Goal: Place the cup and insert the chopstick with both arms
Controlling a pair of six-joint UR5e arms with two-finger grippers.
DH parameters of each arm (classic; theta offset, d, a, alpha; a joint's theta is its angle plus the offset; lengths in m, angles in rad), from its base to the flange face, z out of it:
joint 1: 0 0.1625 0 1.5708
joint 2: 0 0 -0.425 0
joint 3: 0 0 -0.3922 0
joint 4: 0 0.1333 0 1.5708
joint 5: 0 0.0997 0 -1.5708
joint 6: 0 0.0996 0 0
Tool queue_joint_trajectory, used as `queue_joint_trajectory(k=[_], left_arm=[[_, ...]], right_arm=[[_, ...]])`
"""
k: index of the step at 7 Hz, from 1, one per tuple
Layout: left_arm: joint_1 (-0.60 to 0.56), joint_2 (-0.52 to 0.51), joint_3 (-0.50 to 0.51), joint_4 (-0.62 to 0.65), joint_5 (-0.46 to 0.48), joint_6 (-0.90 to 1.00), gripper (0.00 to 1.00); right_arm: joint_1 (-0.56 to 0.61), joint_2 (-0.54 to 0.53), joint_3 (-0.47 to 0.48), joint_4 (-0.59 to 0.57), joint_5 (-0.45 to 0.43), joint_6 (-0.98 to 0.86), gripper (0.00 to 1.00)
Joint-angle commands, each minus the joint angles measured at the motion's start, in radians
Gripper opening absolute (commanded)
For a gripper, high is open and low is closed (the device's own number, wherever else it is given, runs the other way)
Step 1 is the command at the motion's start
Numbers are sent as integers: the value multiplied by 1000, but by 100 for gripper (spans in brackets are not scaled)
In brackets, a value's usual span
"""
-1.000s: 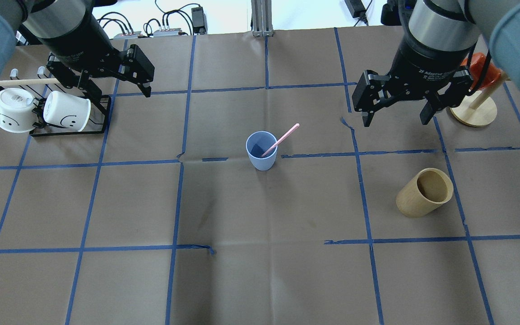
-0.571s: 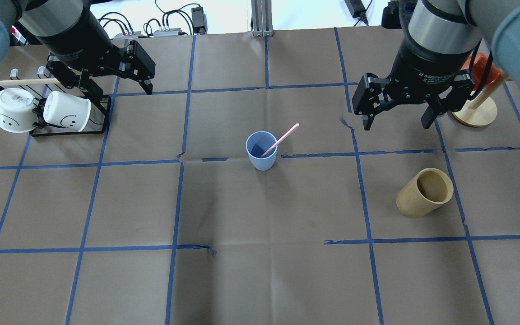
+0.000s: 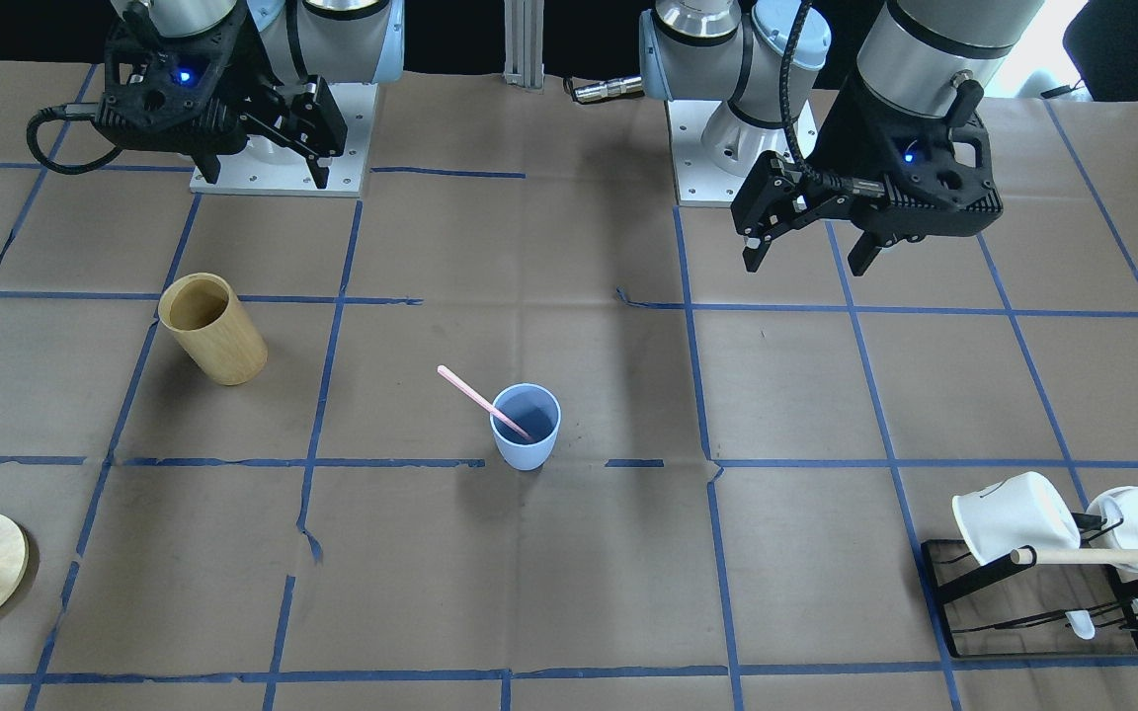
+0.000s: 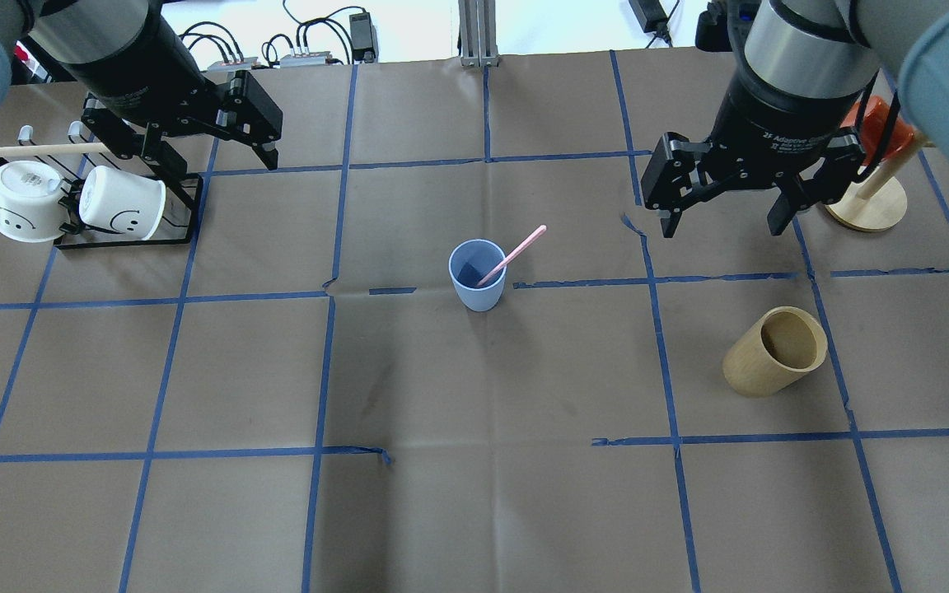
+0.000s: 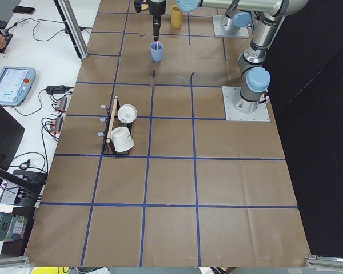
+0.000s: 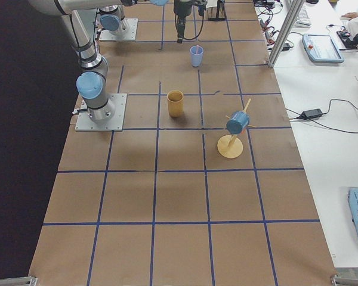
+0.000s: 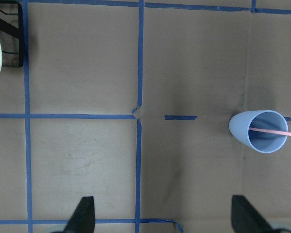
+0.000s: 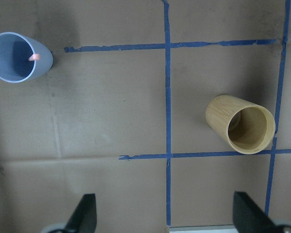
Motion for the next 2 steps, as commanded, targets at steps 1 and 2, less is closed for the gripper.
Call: queue_joint_trajectory(k=[1, 2], left_arm=[[0, -2, 5, -3, 0, -1, 100], [0, -8, 9, -3, 2, -1, 100]], right_arm=[[6, -2, -4, 15, -5, 7, 99], [6, -3, -1, 15, -2, 7, 99]])
